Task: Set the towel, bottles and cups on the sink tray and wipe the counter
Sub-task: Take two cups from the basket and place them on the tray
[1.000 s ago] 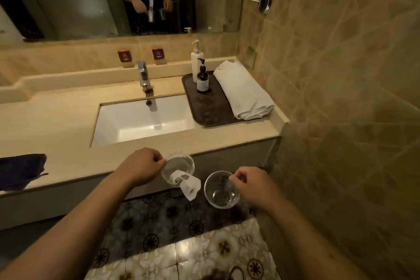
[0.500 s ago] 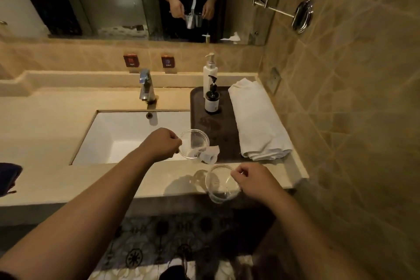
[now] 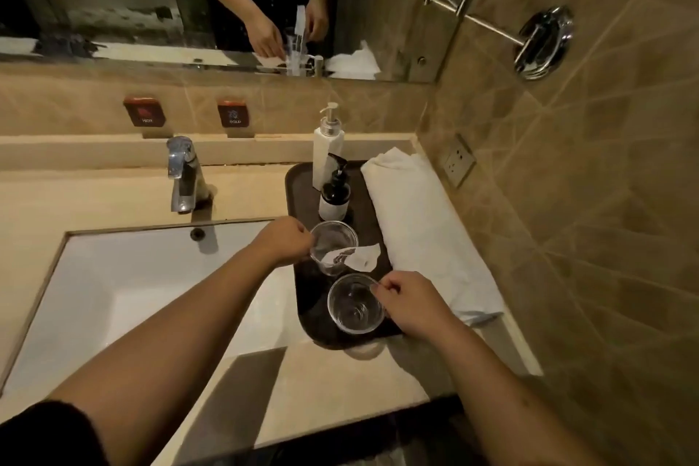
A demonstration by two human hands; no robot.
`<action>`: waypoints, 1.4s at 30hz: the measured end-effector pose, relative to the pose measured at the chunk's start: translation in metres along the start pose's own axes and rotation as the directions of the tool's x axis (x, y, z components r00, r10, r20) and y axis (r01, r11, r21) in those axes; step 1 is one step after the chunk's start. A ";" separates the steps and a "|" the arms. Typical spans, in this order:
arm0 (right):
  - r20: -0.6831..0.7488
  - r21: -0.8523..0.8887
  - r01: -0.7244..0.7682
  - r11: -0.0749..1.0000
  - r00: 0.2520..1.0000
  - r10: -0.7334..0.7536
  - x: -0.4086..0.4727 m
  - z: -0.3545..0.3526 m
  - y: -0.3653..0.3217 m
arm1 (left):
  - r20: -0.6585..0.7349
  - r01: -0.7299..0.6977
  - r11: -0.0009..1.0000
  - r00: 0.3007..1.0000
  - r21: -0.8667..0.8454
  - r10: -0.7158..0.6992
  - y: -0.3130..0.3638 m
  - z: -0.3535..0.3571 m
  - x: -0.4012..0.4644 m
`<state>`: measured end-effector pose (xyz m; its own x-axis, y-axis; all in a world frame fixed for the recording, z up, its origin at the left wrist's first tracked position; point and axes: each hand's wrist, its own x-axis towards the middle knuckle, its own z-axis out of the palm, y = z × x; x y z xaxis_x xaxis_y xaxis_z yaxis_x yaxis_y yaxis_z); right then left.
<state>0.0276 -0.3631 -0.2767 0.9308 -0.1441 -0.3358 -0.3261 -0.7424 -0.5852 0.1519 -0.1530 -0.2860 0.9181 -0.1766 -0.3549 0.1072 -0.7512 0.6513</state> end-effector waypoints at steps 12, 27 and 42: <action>0.059 0.022 -0.064 0.998 0.996 0.062 0.070 0.027 0.006 | 0.073 0.036 0.999 0.997 -0.003 -0.036 0.001 0.009 0.059; 0.058 0.159 -0.038 0.987 0.998 0.029 0.091 0.033 0.027 | -0.003 0.094 0.994 0.996 -0.055 -0.094 0.006 0.024 0.050; 0.067 -0.076 0.079 0.994 0.995 -0.074 0.060 -0.010 0.022 | -0.085 0.084 0.979 0.994 0.187 -0.069 -0.009 0.011 -0.012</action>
<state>0.0779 -0.3942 -0.3023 0.9393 -0.0445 -0.3402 -0.2379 -0.7990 -0.5523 0.1357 -0.1510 -0.2953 0.9377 -0.0697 -0.3405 0.1107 -0.8688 0.4826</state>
